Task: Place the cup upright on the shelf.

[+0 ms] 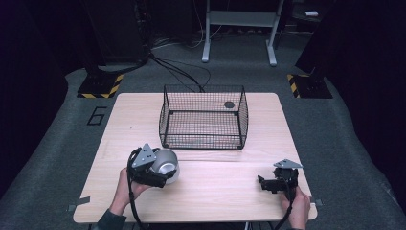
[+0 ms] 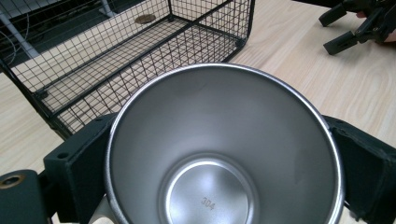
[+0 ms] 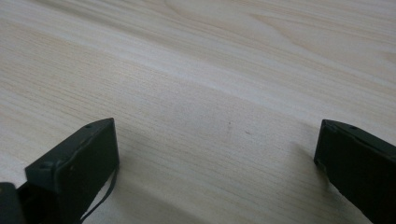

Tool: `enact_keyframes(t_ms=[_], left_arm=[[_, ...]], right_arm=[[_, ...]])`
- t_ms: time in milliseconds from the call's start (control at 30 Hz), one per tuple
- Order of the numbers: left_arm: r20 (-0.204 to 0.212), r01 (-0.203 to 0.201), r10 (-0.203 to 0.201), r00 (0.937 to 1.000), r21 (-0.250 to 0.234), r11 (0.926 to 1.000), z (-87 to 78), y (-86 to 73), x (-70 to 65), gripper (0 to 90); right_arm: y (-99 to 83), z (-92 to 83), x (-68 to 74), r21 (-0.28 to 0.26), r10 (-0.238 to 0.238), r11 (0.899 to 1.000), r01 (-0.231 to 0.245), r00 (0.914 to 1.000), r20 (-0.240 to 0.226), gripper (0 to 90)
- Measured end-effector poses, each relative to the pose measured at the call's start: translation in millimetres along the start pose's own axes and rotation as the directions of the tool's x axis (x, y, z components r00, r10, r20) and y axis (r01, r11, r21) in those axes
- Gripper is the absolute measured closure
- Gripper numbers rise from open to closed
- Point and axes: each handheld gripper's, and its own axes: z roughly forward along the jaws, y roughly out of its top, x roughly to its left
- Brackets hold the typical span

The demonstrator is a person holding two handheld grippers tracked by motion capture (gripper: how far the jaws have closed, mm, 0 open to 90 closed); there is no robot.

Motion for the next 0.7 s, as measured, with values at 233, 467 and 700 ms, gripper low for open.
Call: enact_keyframes(t_ms=[233, 467, 700], left_arm=[[0.006, -0.002, 0.002, 1.0000, -0.003, 1.0000, 5.4, 8.4, 3.5, 6.2], [0.021, -0.014, 0.014, 0.9997, -0.002, 0.9999, 12.2, 18.0, 7.6, 6.2], [0.031, -0.021, 0.021, 0.9993, -0.004, 0.9998, 17.8, 26.0, 8.9, 6.2]], right_arm=[[0.1, 0.1, 0.0, 0.001, 0.000, 1.000, 0.000, 1.0000, -0.001, 0.0], [0.1, -0.1, 0.1, 0.005, 0.000, 1.000, 0.000, 1.0000, 0.000, 0.0], [0.0, 0.0, 0.0, 0.000, 0.001, 1.000, -0.001, 1.0000, 0.000, 0.0]])
